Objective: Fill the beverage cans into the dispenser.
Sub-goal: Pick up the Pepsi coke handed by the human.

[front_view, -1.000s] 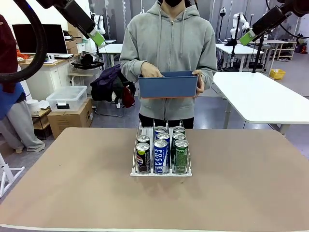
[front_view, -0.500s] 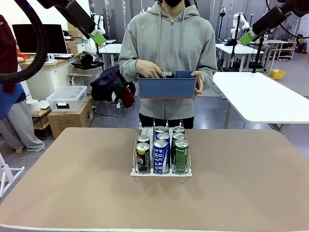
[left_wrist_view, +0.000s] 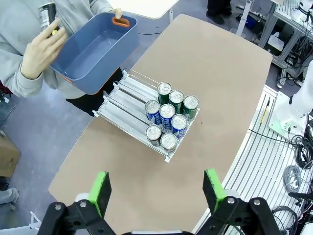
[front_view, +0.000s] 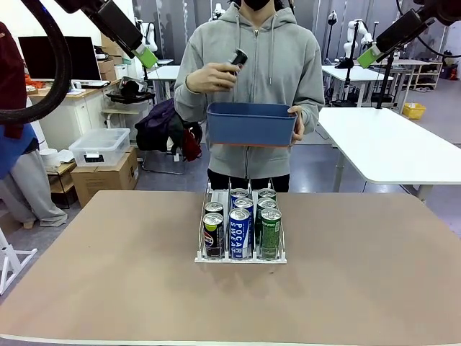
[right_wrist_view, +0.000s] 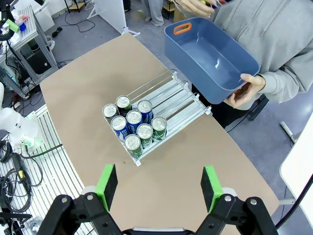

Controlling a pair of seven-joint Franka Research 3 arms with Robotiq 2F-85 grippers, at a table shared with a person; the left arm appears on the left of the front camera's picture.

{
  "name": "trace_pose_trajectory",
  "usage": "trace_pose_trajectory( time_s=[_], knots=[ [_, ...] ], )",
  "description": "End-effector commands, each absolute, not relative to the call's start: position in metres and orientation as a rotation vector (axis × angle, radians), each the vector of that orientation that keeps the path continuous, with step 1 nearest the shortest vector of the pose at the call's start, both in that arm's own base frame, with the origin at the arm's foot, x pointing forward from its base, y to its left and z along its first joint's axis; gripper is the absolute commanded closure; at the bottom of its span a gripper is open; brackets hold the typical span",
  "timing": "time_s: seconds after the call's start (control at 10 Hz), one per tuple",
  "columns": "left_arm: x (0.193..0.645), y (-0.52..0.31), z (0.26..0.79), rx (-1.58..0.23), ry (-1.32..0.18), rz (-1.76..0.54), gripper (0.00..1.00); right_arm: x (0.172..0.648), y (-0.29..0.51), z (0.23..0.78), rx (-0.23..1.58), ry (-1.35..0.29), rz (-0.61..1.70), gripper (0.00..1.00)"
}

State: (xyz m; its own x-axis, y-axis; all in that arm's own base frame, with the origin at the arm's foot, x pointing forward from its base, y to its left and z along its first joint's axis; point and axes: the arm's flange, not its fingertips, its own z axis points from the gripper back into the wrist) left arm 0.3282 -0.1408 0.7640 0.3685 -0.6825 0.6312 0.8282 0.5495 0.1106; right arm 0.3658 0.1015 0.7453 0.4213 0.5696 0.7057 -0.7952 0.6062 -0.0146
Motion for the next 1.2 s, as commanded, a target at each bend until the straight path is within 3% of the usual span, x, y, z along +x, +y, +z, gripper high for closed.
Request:
trace_pose_trajectory(
  time_s=[0.0, 1.1],
  knots=[
    [0.3293, -0.1392, 0.7635, -0.244, -0.685, -0.992, 0.0, 0.3648, 0.1008, 0.7451, 0.351, -0.725, 0.879, 0.09],
    [0.3293, -0.1392, 0.7635, -0.244, -0.685, -0.992, 0.0, 0.3648, 0.1008, 0.7451, 0.351, -0.725, 0.879, 0.09]
  ],
)
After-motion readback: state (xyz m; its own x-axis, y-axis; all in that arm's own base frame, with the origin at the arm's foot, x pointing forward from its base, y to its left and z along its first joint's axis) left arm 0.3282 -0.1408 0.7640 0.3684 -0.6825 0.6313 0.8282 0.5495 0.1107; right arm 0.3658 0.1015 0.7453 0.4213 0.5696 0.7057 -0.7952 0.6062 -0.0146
